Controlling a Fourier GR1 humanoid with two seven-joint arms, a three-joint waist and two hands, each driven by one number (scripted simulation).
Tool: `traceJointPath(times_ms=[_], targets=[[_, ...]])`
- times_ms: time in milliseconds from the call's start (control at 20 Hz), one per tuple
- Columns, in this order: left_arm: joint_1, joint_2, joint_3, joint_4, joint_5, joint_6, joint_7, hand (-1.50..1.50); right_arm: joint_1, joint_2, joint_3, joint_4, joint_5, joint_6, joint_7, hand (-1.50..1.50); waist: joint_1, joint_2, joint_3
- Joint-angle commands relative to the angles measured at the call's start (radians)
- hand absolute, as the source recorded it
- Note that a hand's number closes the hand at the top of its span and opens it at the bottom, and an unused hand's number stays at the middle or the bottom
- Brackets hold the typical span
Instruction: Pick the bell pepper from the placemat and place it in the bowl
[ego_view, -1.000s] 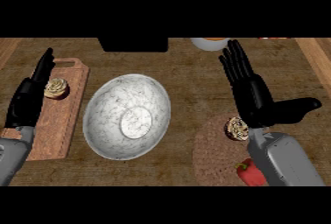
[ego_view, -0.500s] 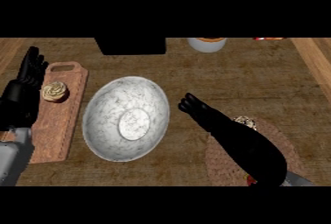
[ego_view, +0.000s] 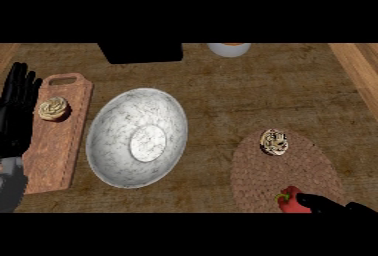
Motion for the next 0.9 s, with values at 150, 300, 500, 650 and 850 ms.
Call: traceJointPath(times_ms=[150, 300, 500, 650, 850], targets=[[0.018, -0.007, 0.028, 0.003, 0.025, -0.034, -0.026, 0.0, 0.186, -0.218, -0.382, 0.042, 0.057, 0.102, -0.198, -1.5, 0.007, 0.007, -0.002], [0.011, 0.026, 0.029, -0.035, 0.031, -0.048, 0.027, 0.0, 0.174, -0.321, -0.496, 0.091, 0.117, 0.127, -0.173, -1.5, 0.022, 0.006, -0.002], [0.037, 0.0, 0.041, -0.016, 0.035, -0.052, -0.016, 0.0, 0.261, -0.404, -0.549, 0.069, 0.283, 0.152, -0.242, -1.5, 0.018, 0.005, -0.003], [-0.002, 0.018, 0.048, -0.016, 0.032, -0.058, 0.01, 0.0, 0.275, -0.46, -0.573, 0.092, 0.351, 0.16, -0.28, -1.5, 0.034, 0.009, -0.002], [-0.001, -0.001, 0.043, -0.001, 0.023, -0.073, -0.014, 0.0, 0.312, -0.484, -0.578, 0.133, 0.485, 0.106, -0.358, -1.5, 0.042, 0.012, -0.003]])
